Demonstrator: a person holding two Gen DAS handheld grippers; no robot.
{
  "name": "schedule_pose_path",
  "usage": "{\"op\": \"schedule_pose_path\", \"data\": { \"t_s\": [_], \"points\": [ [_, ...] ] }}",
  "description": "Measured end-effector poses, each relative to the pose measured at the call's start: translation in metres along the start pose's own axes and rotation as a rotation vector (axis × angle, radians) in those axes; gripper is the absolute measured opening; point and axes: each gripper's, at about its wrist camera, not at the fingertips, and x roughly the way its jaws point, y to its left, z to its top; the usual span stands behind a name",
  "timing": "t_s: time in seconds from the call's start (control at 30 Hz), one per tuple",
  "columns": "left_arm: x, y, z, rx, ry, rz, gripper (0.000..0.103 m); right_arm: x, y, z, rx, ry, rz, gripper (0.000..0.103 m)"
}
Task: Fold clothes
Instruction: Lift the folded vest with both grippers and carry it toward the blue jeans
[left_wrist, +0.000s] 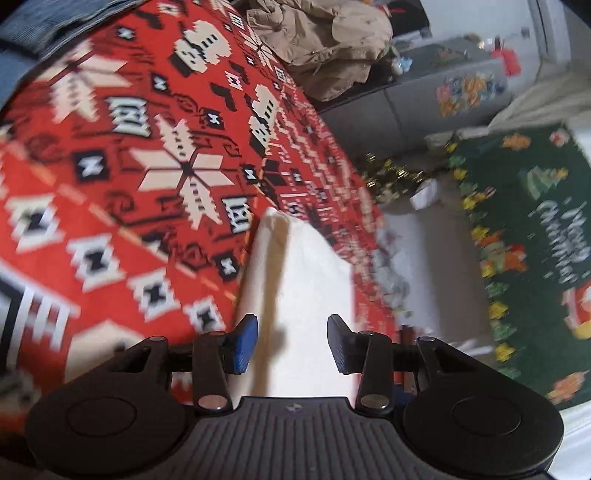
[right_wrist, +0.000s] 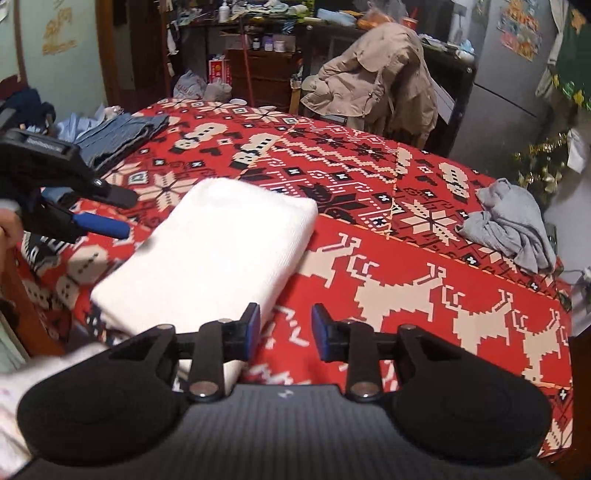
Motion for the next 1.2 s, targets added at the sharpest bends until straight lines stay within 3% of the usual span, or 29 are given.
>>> {"op": "schedule_pose_path", "data": {
  "t_s": [0.1,0.13,0.17,0.2,0.37,0.53,0.6,0.77,0.87,0.93,1.0,1.07,1.17,1.2],
  "points": [
    [0.013,-0.006,0.003,0.050,0.029,0.042,0.035,0.010,-0.005,0.009,0.039,0.008,0.008,0.034],
    [0.017,-0.007,0.003,0.062,0.041,0.051,0.028,0.013,-0.006,0.012,0.049,0.009,0.011,0.034],
    [0.020,-0.009,0.003,0.075,0.053,0.062,0.008,0.015,-0.008,0.014,0.058,0.011,0.013,0.034],
    [0.022,-0.011,0.003,0.093,0.056,0.090,0.005,0.017,-0.008,0.016,0.060,0.013,0.013,0.034],
    [0.015,-0.028,-0.007,0.229,0.014,0.169,0.005,0.026,-0.011,0.024,0.072,0.019,0.012,0.034],
    [0.010,-0.035,-0.007,0.281,0.015,0.208,0.004,0.029,-0.021,0.026,0.121,0.021,0.017,0.035],
    [0.008,-0.032,-0.006,0.271,0.013,0.254,0.010,0.030,-0.026,0.025,0.147,0.025,0.018,0.042],
    [-0.005,-0.022,-0.002,0.218,0.020,0.249,0.010,0.025,-0.038,0.018,0.199,0.019,0.023,0.066],
    [-0.011,-0.026,-0.005,0.229,0.027,0.244,0.029,0.019,-0.040,0.013,0.214,0.008,0.039,0.076],
    [-0.012,-0.033,-0.009,0.256,0.021,0.257,0.031,0.015,-0.040,0.009,0.220,-0.008,0.050,0.083],
    [-0.009,-0.042,-0.013,0.319,0.018,0.301,0.032,0.014,-0.039,0.006,0.212,-0.007,0.065,0.086],
    [-0.005,-0.048,-0.016,0.339,0.019,0.349,0.040,0.015,-0.039,0.003,0.213,-0.003,0.069,0.086],
    [0.000,-0.050,-0.019,0.372,0.010,0.290,0.051,0.014,-0.039,0.002,0.249,0.001,0.072,0.086],
    [0.000,-0.051,-0.021,0.388,0.006,0.270,0.063,0.014,-0.039,0.002,0.264,0.001,0.076,0.086]
  ]
}}
